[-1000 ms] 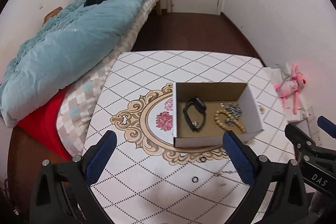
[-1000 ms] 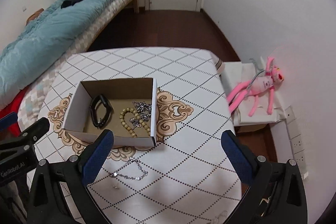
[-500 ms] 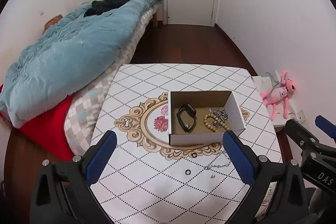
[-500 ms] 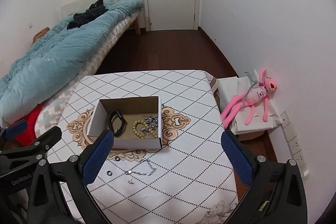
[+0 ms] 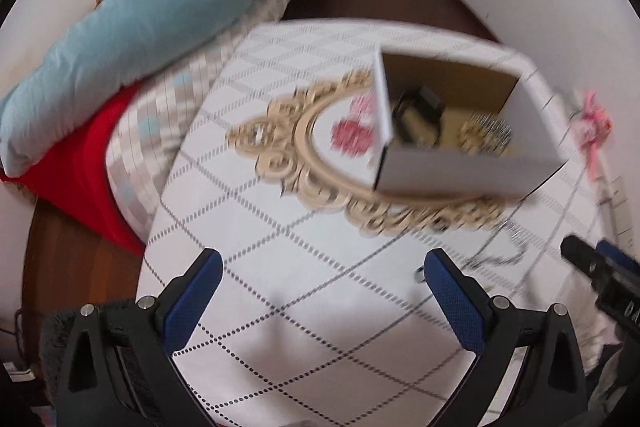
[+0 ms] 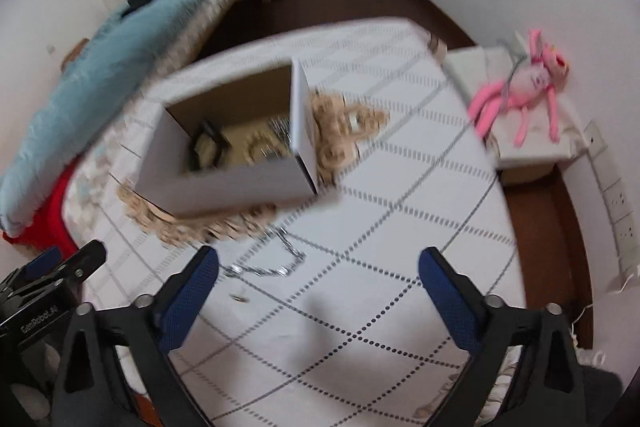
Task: Organize jewelry
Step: 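Grasp a small black ring with the left tool while the right tool grasps the thin silver chain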
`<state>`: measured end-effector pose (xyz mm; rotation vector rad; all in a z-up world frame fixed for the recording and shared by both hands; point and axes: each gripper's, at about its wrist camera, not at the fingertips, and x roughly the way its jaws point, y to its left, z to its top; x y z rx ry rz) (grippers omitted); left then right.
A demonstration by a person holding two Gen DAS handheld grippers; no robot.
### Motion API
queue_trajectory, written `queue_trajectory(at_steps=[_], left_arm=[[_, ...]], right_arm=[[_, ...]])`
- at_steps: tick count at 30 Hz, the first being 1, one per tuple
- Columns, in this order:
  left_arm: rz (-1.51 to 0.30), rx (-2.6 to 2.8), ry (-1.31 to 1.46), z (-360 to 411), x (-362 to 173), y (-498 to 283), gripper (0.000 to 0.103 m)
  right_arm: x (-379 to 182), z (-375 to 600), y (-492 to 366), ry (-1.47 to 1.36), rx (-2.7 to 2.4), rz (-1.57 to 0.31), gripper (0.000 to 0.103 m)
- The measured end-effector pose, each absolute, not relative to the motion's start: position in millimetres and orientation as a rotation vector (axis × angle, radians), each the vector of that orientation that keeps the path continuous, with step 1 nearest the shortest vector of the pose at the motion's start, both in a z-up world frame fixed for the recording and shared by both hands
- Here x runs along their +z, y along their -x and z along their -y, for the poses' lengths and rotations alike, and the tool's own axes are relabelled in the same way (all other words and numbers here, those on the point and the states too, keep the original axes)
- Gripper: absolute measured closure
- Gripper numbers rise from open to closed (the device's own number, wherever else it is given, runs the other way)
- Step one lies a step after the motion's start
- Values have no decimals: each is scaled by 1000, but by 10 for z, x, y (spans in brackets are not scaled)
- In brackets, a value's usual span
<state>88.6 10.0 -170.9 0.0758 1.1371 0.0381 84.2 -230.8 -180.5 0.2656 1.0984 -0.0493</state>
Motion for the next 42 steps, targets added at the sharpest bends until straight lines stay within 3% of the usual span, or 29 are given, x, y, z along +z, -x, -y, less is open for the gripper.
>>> queue_trajectory(at_steps=[5,8,9,11,12,13,14,20,24,29,33,40,42], left_arm=[[-1192,52,-88,-134,-1976,-881,0],[-1201,46,-95,-107,-2029,-887,0],[-1203,44,-98,-93,-2040,-890,0],[-1208,27,-102,-40,-2067,-890,0],[-1213,15,-100,-7,-2083,-888,0],[-1217,2,-97,26,-2093,-886,0],[-1222,-13,-93,61,-2109,-887,0],[-1235,-89,-65,208,-2160,-861,2],[-1232,-125,-75,311,-2169,-866,19],[-1221,-146,-97,426,-2177,-870,20],[-1226,-159,-103,435,-2215,-906,48],[-1211,-167,-104,443,-2212,-925,71],[-1207,-169,-109,440,-2209,-939,82]], right_arm=[[-2205,2180,-981,-282,-9,-1122,19],[-2327,2048,-1035,-222,-13,-1122,29],[-2340,2006,-1039,-196,-11,-1116,39],[-2360,1927,-1048,-130,-32,-1105,47],[-2369,1905,-1039,-99,-54,-1099,62],[-2377,1902,-1030,-78,-70,-1095,87],[-2386,1914,-1021,-81,-70,-1097,96],[-2392,2253,-874,-268,-59,-1112,99],[-2373,2432,-722,-323,-92,-1099,99],[-2339,2568,-665,-352,-115,-1098,99],[-2336,2606,-679,-354,-119,-1101,99],[-2350,2597,-696,-355,-115,-1104,98],[-2352,2593,-701,-356,-115,-1104,98]])
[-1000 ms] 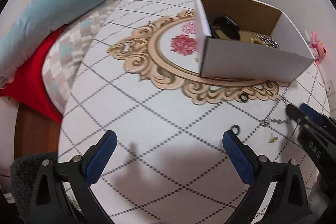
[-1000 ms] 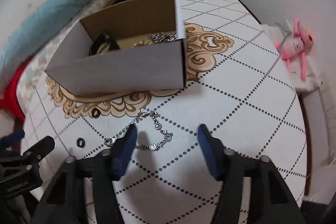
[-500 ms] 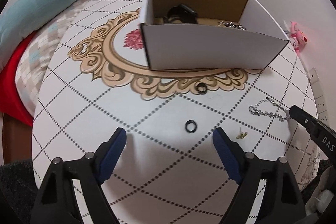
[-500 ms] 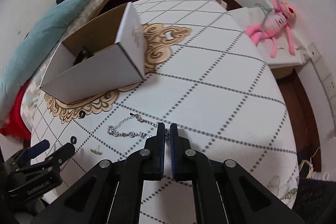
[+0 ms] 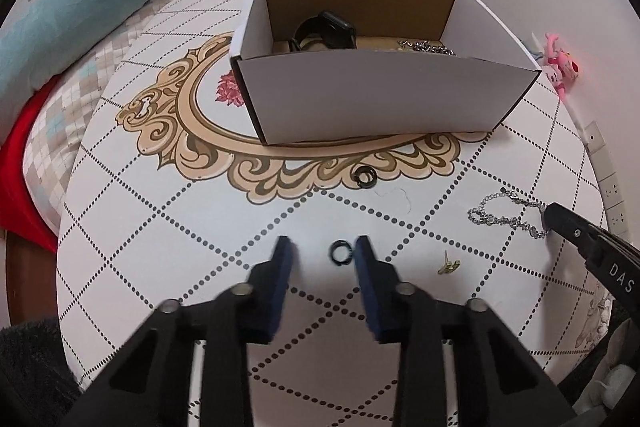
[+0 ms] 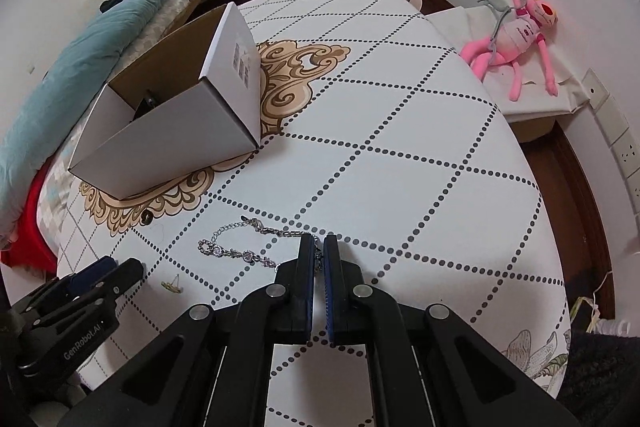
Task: Organize jewelry
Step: 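Grasp a small black ring with the left tool while the right tool grasps the thin silver chain, then carry the black ring into the box with the left tool while the right tool drops the thin chain in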
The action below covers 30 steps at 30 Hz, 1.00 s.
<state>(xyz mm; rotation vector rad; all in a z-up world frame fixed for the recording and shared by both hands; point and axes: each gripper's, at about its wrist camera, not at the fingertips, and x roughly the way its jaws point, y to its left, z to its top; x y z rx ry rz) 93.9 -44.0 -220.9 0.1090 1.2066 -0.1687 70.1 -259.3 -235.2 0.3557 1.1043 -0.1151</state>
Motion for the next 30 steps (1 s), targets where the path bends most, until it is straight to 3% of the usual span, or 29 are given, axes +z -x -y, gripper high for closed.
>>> queue_trajectory(at_steps=[4,13,22,30], left_arm=[[-1207,-173,-103,428,-2203,-946,93],[-1176,-196,-87,417,-2021,-888,93],[-1060,-249,-60,428,-1360,-986,93],[-1028,-306,1,359,-973,-1519,93]], right_arm=[[-2352,2589,-703,-359,-113,-1104,98],[-2085,2464,-747,-368,-39,-1059,99],[-1338,2236,-895,-329,99,-940,99],[-702,2198,-1268,-303,183,-843,99]])
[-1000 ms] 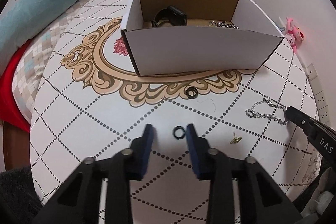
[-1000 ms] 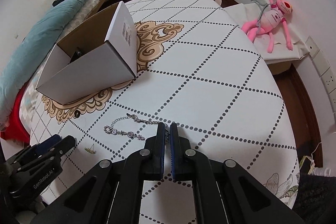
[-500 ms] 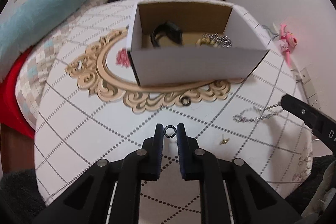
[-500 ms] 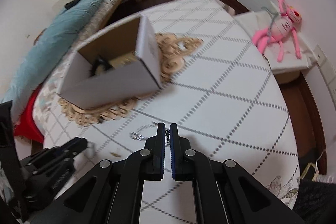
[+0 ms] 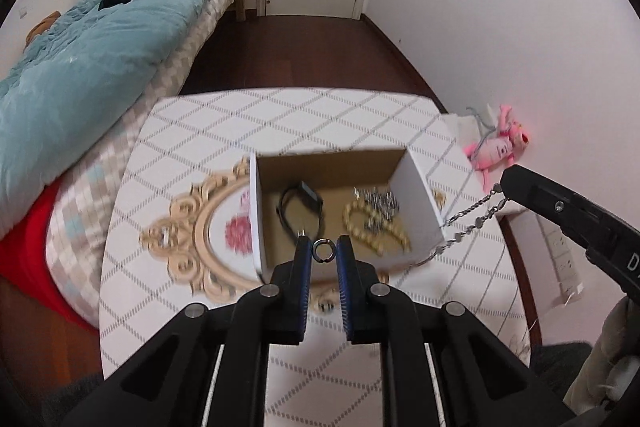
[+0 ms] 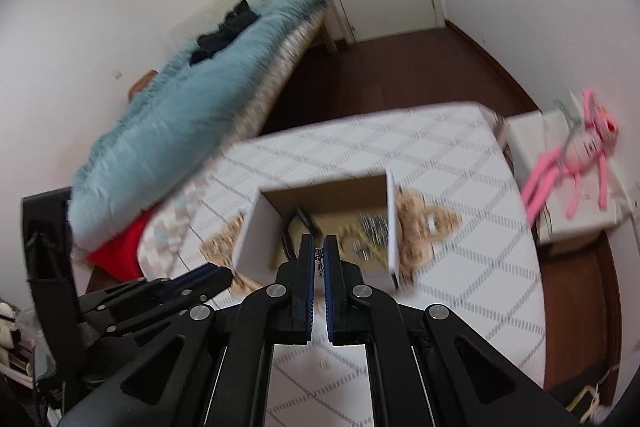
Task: Organize jewelry
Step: 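Carry the black ring into the box with the left tool while the right tool drops the thin chain in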
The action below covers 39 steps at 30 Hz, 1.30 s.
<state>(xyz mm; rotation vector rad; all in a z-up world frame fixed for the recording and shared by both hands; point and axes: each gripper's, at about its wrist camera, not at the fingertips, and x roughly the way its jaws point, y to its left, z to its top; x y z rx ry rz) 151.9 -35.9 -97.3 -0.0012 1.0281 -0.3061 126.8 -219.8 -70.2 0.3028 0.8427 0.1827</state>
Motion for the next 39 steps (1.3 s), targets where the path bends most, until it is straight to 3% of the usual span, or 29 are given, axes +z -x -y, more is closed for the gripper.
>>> queue_trajectory(at_steps=[17,19,21,22,23,25,27,29,30,34,39], left_arm=[[-1259,-386,100,445,-1433,-2690,91],[-1268,-358,80,459,-1442,-2735,80],[-1264,-325,68,434,-1442,-2754,33],[-1254,-300,66,400,-1430,-2756,25],[-1244,-289,68,374,-1418,-2761,24],[-1238,-253,61,297,-1402,-2735,24],[-1227,-221,48,217,-1391,-2686,14],[-1206,-182,22,157,-1386,-2614,3],[-1193,-161,5,128,-1386,-2561,2],[-1149,-100,-47,55,-1412,-2374,0],[-1133,-80,-84,31,-1513,-2179,0]], right_arm=[[-1380,2330,-2540,-394,267,-1083,98],[-1489,2364,-2598,-407,263,-1134,97],[-1541,2383,-2611,-382,250,-1164,97],[-1546,2383,-2606,-367,240,-1169,96],[-1539,2381,-2597,-347,227,-1169,93],[-1506,2380,-2572,-325,218,-1159,69],[-1450,2371,-2535,-292,193,-1144,55],[-1417,2343,-2499,-240,144,-1140,48],[-1414,2318,-2474,-205,116,-1140,44],[-1520,2226,-2378,-87,3,-1166,6],[-1662,2138,-2224,-10,-63,-1180,0]])
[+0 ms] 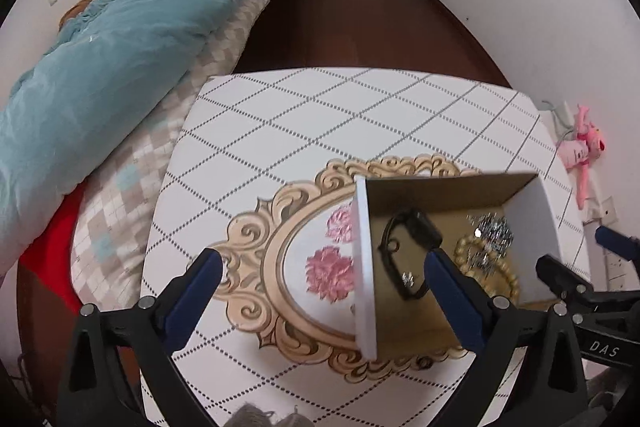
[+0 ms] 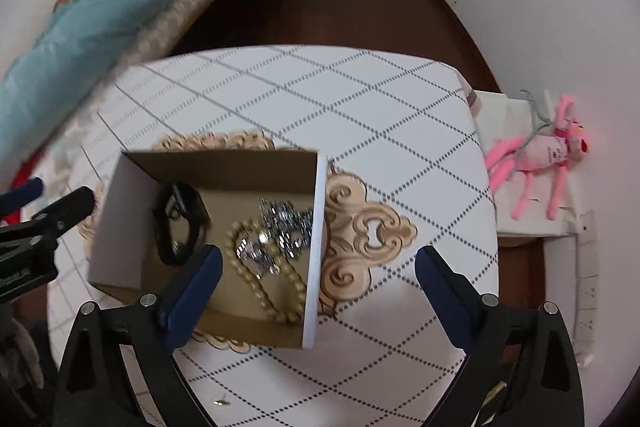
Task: Organize jewelry
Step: 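Carry the black ring into the box with the left tool while the right tool drops the thin chain in, then open both tools and lift them away from the box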
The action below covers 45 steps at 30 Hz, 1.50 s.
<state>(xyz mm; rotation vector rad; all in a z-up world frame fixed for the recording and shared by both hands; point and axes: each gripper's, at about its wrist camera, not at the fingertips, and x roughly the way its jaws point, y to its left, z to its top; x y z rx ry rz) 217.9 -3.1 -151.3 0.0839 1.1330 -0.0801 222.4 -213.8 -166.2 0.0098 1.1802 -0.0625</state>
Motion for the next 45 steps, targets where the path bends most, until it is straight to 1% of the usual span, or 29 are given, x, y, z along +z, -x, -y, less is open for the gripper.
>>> queue_trajectory(at_steps=[7,14,25,34,40,45], left_arm=[[-1144,-70,-73,41,-1607,-2011,0],[-1087,-54,-49,-3,-1376,-1829,0],[-981,-46,-46,7,-854,-1379,0],[-927,-76,-39,43,-521,-1036,0],[-919,-98,-37,79,-426,-894,0],[-941,-64,-49,47,-508,-838,0]], right_arm=[[-1652,2065,-2074,10,-86,-1163,0],[-1543,2067,-1914,-13,-97,-1135,0],[-1086,2110,-1419,-38,-150,-1012,0],[-568,2081,-994,-47,-171,-890,0],[-353,2060,-776,-52,-177,-840,0],[-399,2105,-669,-79,-172,-859,0]])
